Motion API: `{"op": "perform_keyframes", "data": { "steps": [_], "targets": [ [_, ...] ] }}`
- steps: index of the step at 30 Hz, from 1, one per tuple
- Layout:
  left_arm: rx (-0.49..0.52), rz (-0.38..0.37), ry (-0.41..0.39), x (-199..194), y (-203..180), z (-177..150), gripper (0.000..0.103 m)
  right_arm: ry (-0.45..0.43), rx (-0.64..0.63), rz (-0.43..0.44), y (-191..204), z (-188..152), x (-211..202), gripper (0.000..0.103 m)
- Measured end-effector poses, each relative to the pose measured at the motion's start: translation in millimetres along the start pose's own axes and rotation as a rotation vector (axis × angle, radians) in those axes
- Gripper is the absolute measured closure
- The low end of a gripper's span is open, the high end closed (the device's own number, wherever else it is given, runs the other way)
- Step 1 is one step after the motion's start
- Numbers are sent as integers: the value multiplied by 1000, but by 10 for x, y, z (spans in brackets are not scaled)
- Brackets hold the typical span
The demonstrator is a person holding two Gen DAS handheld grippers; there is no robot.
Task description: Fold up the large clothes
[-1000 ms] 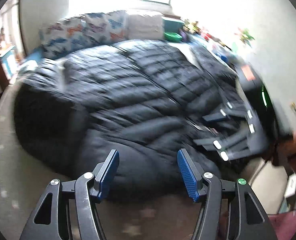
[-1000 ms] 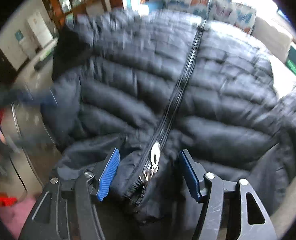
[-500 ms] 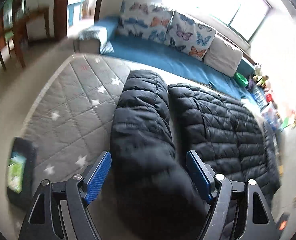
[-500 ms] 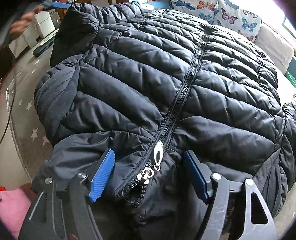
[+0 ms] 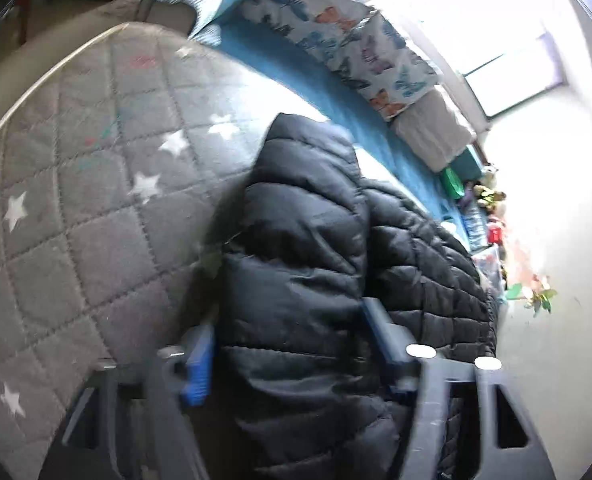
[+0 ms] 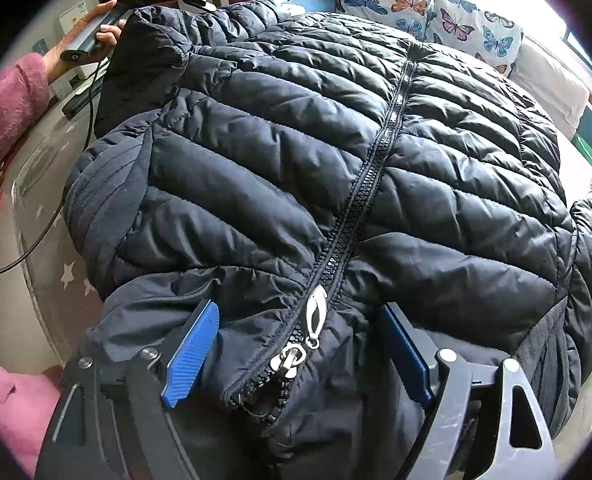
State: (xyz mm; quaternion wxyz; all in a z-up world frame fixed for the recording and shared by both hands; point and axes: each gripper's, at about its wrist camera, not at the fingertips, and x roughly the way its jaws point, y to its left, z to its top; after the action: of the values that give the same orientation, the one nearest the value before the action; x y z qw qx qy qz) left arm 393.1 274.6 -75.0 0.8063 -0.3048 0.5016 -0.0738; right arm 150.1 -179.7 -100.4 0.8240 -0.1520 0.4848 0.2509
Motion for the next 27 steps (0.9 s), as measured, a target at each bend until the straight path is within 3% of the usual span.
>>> {"op": "perform_keyframes", "data": {
  "steps": [1, 4, 7, 11, 14, 18, 21, 24, 27],
  "targets": [
    [22, 10, -17, -23, -39, -3, 72, -1, 1, -1, 1, -1, 1, 12],
    [62, 37, -93, -204, -182, -13, 92, -3, 2, -3, 2, -2, -1, 12],
    [128, 84, -222, -573, -459, -47, 93, -6, 3, -8, 2, -6, -4, 12],
    [200, 68, -395, -1182, -970, -228, 94, -21, 8, -8, 0, -21, -9, 12],
    [299, 67, -506, -1568, -1439, -517, 94, -38, 13, -11, 9, -47, -25, 12],
    [527, 116, -595, -1748, -2191, -1250, 94, -65, 51, 4, -24, -63, -102, 12],
    [732, 153, -600, -1535, -2727, -1927, 94, -135, 126, 36, -141, -113, -318, 12],
    [914, 175, -563, -1190, -3101, -2606, 93, -196, 177, 11, -303, -219, -559, 12],
    [1036, 140, -434, -722, -3353, -3235, 89, -231, 234, -35, -517, -359, -763, 12]
  ]
}}
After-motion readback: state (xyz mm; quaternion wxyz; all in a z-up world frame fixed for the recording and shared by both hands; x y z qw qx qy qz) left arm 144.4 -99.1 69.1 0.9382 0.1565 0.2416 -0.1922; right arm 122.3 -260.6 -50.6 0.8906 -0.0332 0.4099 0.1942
